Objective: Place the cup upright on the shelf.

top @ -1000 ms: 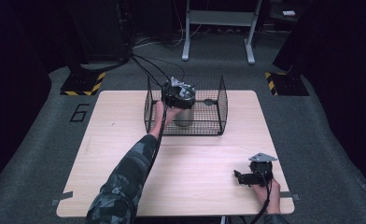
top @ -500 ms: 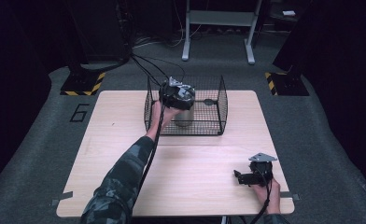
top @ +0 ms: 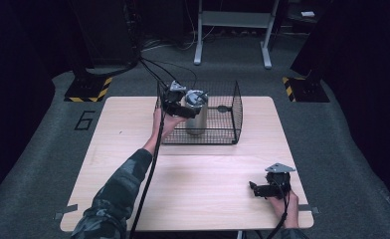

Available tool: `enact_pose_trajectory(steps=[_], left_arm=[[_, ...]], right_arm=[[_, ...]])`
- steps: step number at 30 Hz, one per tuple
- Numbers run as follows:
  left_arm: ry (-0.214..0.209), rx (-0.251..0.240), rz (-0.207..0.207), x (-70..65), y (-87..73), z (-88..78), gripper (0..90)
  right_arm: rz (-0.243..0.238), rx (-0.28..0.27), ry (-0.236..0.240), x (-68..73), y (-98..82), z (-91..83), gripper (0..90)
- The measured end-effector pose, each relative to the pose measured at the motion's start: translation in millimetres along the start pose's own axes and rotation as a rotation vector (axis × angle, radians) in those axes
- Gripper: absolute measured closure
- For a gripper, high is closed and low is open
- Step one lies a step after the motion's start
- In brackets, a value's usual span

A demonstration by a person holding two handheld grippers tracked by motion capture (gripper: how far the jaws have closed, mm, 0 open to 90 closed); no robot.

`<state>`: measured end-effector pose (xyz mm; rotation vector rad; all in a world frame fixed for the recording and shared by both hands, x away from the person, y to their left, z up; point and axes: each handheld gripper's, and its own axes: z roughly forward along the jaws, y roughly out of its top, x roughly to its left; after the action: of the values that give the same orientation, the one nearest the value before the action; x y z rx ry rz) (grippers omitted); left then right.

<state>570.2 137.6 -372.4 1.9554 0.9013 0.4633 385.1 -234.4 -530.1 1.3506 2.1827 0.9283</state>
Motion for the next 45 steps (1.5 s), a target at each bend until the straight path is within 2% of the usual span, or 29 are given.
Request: enact_pose_trajectory(steps=[3, 12, 21, 24, 29, 30, 36, 41, 45], left_arm=[[-0.017, -0.012, 0.004, -4.4, -1.2, -15.6, 0.3], [-0.038, -0.029, 0.065, -17.3, -12.1, -61.4, 0.2], [-0.03, -0.055, 0.089, -21.0, -31.9, -102.7, 0.2], [-0.031, -0.043, 0.094, -21.5, -42.8, -114.3, 0.1], [-0.013, -0.038, 0.094, -21.8, -65.4, -133.3, 0.1], [-0.02, -0.026, 0.093, -20.7, -70.1, -137.8, 0.1], [0.022, 0.003, 0.084, -18.8, -109.5, -154.1, 0.1], [0.06, 0.057, 0.048, -14.0, -153.6, -158.1, 0.1], [0.09, 0.082, -0.011, -6.9, -186.0, -158.4, 0.1]], right_arm=[[-0.008, 0.004, 0.004, -0.5, -0.2, -0.3, 0.2], [-0.008, 0.004, 0.003, -0.4, -0.2, -0.3, 0.2], [-0.007, 0.003, 0.003, -0.4, -0.2, -0.4, 0.2], [-0.007, 0.003, 0.003, -0.4, -0.2, -0.4, 0.2], [-0.002, 0.005, 0.002, 0.0, -0.3, -0.5, 0.2], [-0.003, 0.004, 0.002, -0.1, -0.3, -0.5, 0.2], [-0.002, 0.005, 0.002, 0.0, -0.3, -0.5, 0.2], [-0.003, 0.004, 0.002, -0.1, -0.3, -0.5, 0.2], [-0.002, 0.005, 0.002, 0.0, -0.3, -0.5, 0.2]])
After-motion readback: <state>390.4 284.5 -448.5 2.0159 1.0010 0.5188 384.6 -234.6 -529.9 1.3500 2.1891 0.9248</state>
